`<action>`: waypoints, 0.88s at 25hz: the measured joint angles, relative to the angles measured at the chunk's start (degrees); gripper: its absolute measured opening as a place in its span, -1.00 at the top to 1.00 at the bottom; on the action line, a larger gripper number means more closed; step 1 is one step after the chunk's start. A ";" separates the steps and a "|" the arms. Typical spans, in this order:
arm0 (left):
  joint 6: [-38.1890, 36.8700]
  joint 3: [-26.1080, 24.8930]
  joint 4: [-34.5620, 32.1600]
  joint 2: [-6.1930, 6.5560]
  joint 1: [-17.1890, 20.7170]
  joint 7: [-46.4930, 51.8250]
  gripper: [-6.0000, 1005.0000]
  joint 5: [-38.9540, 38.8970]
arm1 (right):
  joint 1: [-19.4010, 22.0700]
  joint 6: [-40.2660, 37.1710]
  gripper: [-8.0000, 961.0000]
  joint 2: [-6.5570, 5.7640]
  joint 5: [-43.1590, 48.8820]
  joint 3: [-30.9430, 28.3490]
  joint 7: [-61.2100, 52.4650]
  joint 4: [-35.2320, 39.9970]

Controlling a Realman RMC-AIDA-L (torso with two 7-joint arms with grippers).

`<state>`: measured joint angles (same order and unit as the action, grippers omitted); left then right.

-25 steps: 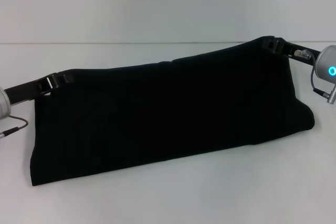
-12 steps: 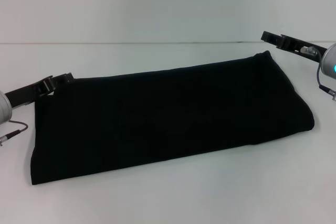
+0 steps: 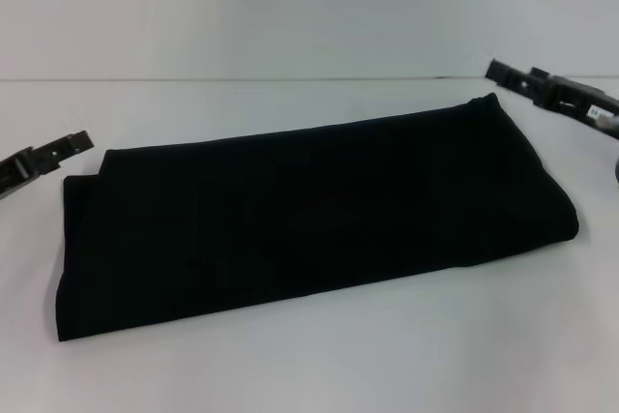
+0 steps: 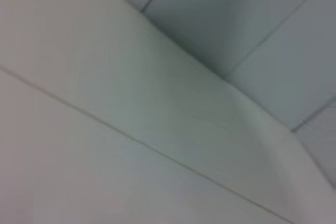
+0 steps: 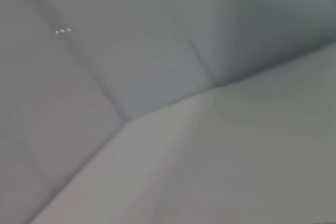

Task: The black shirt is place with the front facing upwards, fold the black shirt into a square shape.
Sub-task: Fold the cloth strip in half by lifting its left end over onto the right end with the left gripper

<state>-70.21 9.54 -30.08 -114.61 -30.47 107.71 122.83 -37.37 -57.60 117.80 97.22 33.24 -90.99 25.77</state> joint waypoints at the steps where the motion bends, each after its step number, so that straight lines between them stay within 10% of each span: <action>1: -2.28 0.01 -0.44 0.37 0.59 -0.01 -0.53 -0.10 | 0.97 -3.22 -0.90 -0.13 -0.11 0.24 2.47 0.34; 8: -28.31 -0.10 -5.05 3.65 5.35 13.38 -0.77 0.41 | 6.20 -22.33 -0.91 0.80 5.18 1.66 25.24 1.29; 13: -36.71 0.69 -9.49 2.90 8.86 22.38 -0.76 2.66 | 7.20 -25.35 -0.91 1.80 7.12 2.58 32.14 0.46; 22: -32.46 0.27 -10.44 2.83 9.48 24.97 -0.76 16.23 | 6.87 -22.72 -0.91 2.03 7.64 5.81 39.49 -4.71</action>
<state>-102.67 9.81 -40.52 -111.78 -20.99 132.68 139.06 -30.50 -80.33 119.83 104.86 39.05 -51.50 21.05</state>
